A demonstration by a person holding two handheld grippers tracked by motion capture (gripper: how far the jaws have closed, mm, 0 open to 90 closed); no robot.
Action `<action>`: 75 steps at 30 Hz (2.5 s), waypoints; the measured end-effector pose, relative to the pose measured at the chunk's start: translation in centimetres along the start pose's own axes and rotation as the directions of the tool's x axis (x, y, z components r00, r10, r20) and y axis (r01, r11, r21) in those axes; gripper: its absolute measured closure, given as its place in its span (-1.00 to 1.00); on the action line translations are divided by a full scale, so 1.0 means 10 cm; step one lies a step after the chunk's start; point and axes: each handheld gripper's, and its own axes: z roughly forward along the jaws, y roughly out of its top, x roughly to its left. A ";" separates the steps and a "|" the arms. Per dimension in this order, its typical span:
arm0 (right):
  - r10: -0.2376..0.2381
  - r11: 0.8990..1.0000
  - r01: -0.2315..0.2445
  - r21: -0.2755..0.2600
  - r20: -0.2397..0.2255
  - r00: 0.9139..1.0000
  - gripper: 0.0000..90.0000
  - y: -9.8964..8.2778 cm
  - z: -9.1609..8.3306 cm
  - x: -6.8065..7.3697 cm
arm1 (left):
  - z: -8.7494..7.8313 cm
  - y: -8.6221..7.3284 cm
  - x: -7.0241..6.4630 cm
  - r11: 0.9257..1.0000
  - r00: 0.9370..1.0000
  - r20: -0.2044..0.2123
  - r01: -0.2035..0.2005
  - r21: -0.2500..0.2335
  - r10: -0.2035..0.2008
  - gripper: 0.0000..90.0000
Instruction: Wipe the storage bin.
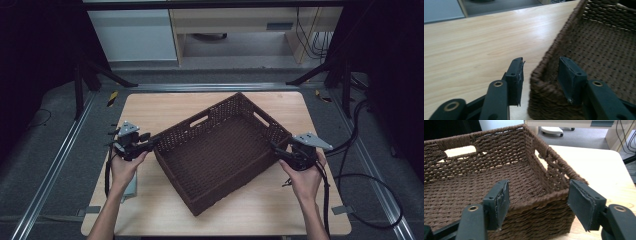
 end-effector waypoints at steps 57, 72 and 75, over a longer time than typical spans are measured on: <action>-0.014 0.999 0.011 -0.032 -0.084 0.996 0.03 0.08 0.24 0.29 | -0.38 -0.43 -0.44 1.000 0.996 0.085 0.002 -0.027 0.000 0.71; -0.045 0.999 0.047 0.012 -0.137 0.990 0.24 -0.05 0.32 0.37 | -0.42 -0.43 -0.52 0.998 0.996 0.091 -0.017 -0.055 0.022 0.57; -0.043 0.999 0.044 0.007 -0.133 0.990 0.26 -0.03 0.37 0.35 | -0.39 -0.43 -0.55 0.999 0.994 0.108 -0.021 -0.049 0.026 0.65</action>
